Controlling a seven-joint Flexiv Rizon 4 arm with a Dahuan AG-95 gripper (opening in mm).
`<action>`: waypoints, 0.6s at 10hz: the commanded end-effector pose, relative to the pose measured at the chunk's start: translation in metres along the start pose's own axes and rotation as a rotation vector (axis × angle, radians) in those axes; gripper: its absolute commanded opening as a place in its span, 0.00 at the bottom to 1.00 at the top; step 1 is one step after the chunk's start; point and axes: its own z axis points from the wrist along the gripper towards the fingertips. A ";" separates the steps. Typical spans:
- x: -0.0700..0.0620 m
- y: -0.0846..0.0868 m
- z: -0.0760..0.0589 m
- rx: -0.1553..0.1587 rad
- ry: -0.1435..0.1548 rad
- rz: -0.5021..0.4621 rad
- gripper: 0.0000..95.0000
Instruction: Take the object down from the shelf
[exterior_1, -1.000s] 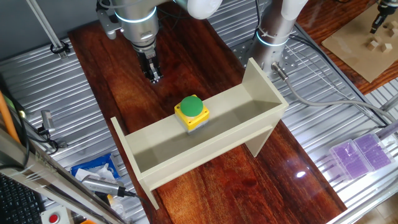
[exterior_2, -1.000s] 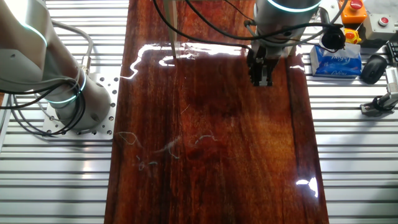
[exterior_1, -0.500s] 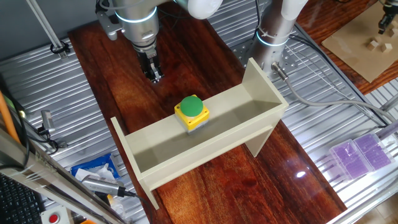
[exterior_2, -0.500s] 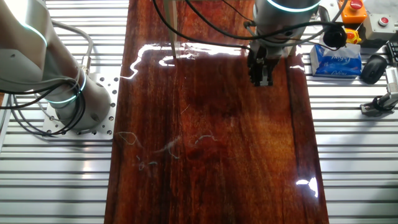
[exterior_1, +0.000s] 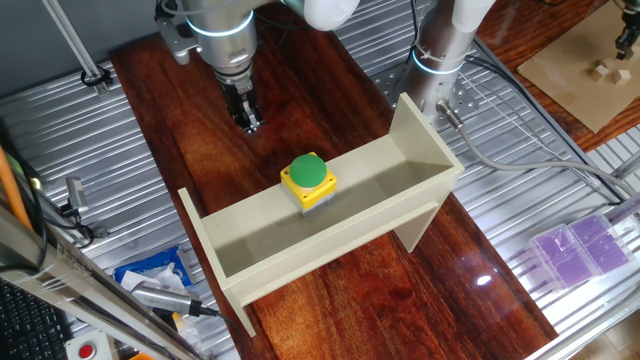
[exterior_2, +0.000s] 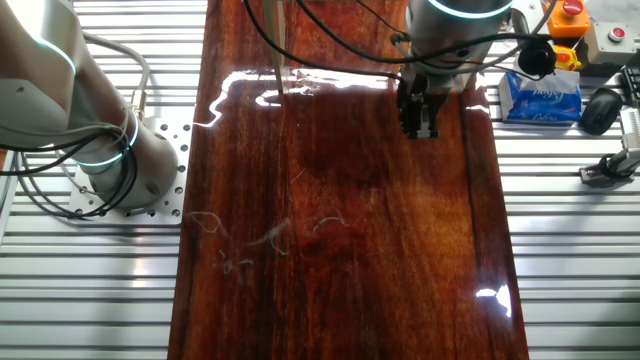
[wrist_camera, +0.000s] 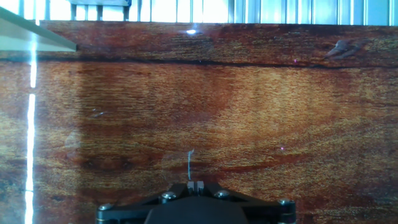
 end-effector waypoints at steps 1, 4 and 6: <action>0.001 0.000 -0.002 0.001 0.013 -0.008 0.00; 0.002 0.001 -0.008 -0.002 0.017 -0.011 0.00; 0.002 0.001 -0.008 0.001 0.016 -0.022 0.00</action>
